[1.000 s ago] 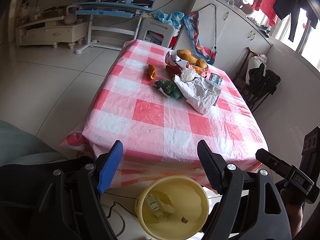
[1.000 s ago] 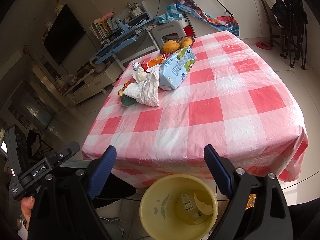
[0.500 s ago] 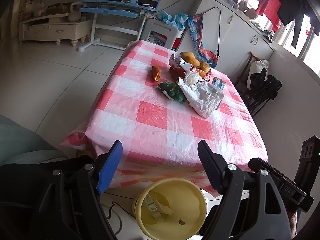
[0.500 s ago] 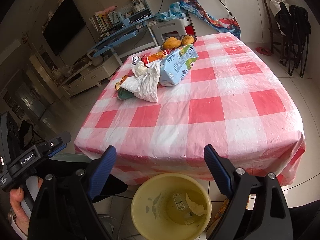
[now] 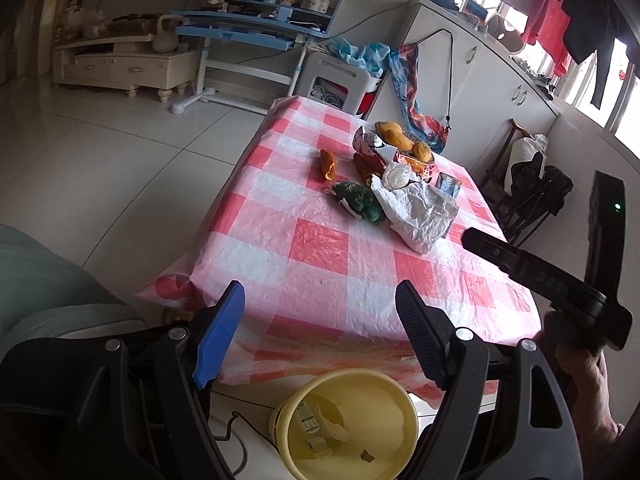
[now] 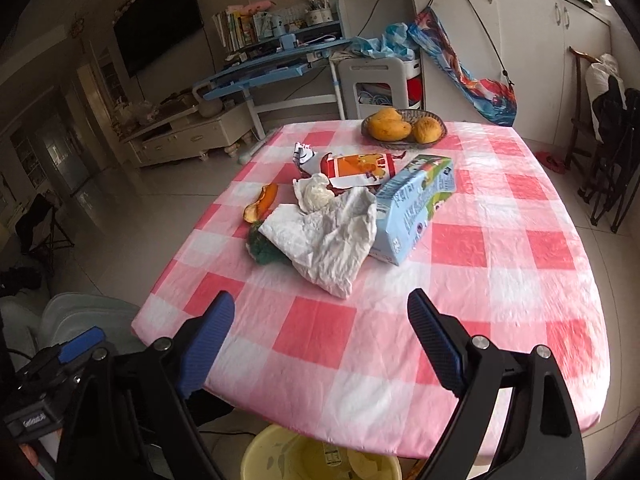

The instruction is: Collect trash

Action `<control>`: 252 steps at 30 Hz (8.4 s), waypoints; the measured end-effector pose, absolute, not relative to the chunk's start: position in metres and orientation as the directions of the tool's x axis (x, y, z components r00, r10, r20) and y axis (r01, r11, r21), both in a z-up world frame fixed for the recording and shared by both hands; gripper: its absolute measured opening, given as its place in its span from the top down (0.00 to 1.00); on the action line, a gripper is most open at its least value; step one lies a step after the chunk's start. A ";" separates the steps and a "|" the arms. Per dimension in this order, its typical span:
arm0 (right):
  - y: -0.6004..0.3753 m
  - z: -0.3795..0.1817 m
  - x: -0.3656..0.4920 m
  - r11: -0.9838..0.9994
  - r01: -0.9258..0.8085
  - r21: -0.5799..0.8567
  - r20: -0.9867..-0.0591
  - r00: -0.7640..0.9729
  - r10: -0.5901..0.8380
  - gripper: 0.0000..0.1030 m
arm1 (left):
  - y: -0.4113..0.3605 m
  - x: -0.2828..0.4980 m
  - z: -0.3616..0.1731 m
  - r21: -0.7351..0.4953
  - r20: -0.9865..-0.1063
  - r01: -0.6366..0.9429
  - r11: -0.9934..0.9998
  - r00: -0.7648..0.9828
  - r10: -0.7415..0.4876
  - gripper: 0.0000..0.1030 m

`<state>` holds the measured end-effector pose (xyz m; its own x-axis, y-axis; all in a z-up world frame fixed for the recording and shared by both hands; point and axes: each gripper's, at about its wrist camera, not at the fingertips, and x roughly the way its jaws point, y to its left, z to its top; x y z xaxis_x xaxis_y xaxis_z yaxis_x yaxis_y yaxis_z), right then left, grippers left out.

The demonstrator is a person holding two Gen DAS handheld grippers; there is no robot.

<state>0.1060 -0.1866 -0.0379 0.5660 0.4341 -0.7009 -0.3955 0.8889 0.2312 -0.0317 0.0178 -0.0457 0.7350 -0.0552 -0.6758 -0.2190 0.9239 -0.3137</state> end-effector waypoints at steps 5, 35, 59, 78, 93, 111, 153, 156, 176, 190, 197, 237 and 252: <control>-0.152 -0.060 0.126 0.880 -0.447 0.160 -0.745 0.530 0.404 0.25 | 0.018 -0.026 -0.047 -0.306 -0.680 -0.226 0.925 0.731 -0.046 0.27; -0.260 -0.068 0.127 0.917 -0.213 0.338 -0.798 0.451 0.399 0.83 | -0.009 0.154 -0.087 -0.225 -0.794 -0.210 0.951 0.605 -0.054 0.24; -0.276 -0.059 0.118 0.891 -0.194 0.410 -0.705 0.553 0.444 0.92 | -0.014 0.108 -0.065 -0.218 -0.735 -0.110 0.970 0.672 -0.089 0.66; -0.265 -0.045 0.072 0.845 -0.268 0.463 -0.651 0.543 0.530 0.92 | -0.024 0.034 -0.053 -0.196 -0.701 -0.078 0.978 0.708 -0.084 0.66; -0.215 -0.098 -0.004 0.853 -0.352 0.385 -0.818 0.297 0.492 0.92 | -0.025 -0.008 -0.046 -0.215 -0.685 -0.045 0.976 0.719 -0.118 0.66; -0.279 -0.054 -0.014 0.880 -0.137 0.455 -0.638 0.639 0.429 0.35 | -0.094 -0.036 -0.095 -0.068 -0.862 0.238 0.969 0.475 -0.177 0.64; -0.255 -0.048 -0.017 0.919 -0.215 0.331 -0.651 0.653 0.387 0.30 | -0.031 -0.042 -0.052 -0.101 -0.684 -0.126 0.987 0.729 0.023 0.31; -0.254 -0.049 -0.016 0.920 -0.219 0.326 -0.654 0.650 0.387 0.30 | -0.031 -0.042 -0.052 -0.099 -0.681 -0.130 0.987 0.732 0.028 0.30; -0.249 -0.054 -0.013 0.922 -0.230 0.311 -0.677 0.627 0.385 0.30 | -0.031 -0.042 -0.052 -0.098 -0.681 -0.133 0.986 0.732 0.031 0.28; -0.244 -0.059 -0.005 0.927 -0.211 0.309 -0.695 0.615 0.372 0.30 | -0.026 -0.039 -0.049 -0.120 -0.673 -0.159 0.980 0.739 0.037 0.28; -0.239 -0.064 0.011 0.926 -0.200 0.319 -0.709 0.599 0.373 0.30 | -0.023 -0.037 -0.051 -0.136 -0.675 -0.170 0.976 0.737 0.034 0.28; -0.226 -0.085 0.150 0.931 -0.330 0.157 -0.848 0.438 0.298 0.84 | -0.039 0.154 -0.084 -0.163 -0.780 -0.158 0.974 0.625 -0.029 0.25; -0.231 -0.084 0.148 0.909 -0.293 0.296 -0.820 0.410 0.399 0.84 | -0.059 0.161 -0.097 -0.122 -0.773 -0.044 0.991 0.631 -0.067 0.89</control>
<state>0.1479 -0.2313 -0.0842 0.4104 0.3995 -0.8198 -0.2928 0.9091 0.2964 0.1610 -0.0588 -0.0975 0.6313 -0.0671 -0.7726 -0.0444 0.9915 -0.1224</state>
